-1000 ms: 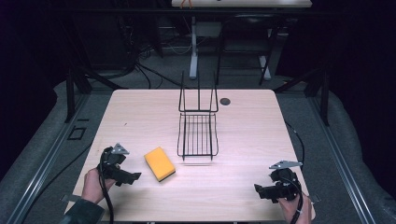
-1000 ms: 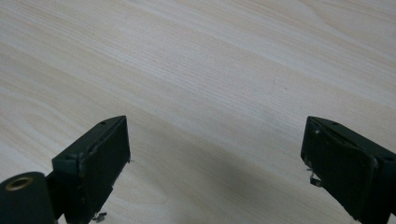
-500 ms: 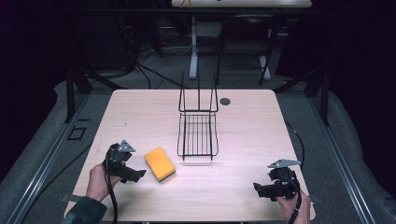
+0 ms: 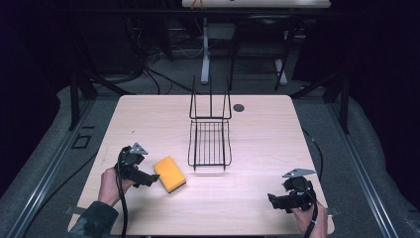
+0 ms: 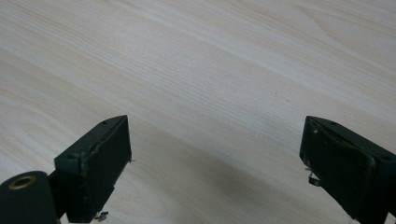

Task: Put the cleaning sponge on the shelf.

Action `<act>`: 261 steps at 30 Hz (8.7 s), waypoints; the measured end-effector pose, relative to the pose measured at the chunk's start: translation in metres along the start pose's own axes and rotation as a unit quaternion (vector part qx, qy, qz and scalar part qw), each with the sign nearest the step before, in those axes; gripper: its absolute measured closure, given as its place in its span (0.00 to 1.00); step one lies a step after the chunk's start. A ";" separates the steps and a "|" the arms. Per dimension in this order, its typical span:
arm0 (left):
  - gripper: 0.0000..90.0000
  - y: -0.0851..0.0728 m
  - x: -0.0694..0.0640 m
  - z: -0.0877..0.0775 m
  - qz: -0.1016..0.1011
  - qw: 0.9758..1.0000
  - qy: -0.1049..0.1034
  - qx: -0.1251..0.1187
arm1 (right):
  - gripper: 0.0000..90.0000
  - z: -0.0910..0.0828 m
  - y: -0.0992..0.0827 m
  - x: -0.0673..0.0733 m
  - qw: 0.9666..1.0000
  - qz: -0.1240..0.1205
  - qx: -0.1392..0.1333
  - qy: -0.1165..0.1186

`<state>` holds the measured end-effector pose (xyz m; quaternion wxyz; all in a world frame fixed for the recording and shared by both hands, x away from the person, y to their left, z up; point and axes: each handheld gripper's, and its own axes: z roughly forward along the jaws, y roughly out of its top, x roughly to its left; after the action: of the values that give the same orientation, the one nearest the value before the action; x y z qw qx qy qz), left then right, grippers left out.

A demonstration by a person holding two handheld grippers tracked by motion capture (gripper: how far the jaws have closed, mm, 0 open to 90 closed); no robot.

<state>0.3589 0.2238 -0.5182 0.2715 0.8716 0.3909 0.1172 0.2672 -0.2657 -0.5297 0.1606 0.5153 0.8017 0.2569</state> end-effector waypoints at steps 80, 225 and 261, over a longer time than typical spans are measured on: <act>0.95 0.017 -0.003 0.009 0.001 1.000 -0.021 -0.017 | 0.22 -0.003 -0.001 0.007 0.999 -0.026 0.009 -0.025; 0.99 0.130 -0.029 0.057 -0.061 0.981 -0.075 -0.167 | 0.22 -0.002 -0.004 0.007 1.000 -0.027 0.015 -0.002; 0.39 0.141 -0.028 0.088 -0.033 0.994 -0.054 -0.093 | 0.22 -0.002 -0.005 0.006 1.000 -0.026 0.014 0.002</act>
<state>0.4645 0.0923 -0.5106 0.3758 0.8342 0.3917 0.0969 0.2600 -0.2619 -0.5309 0.1582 0.4964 0.8185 0.2423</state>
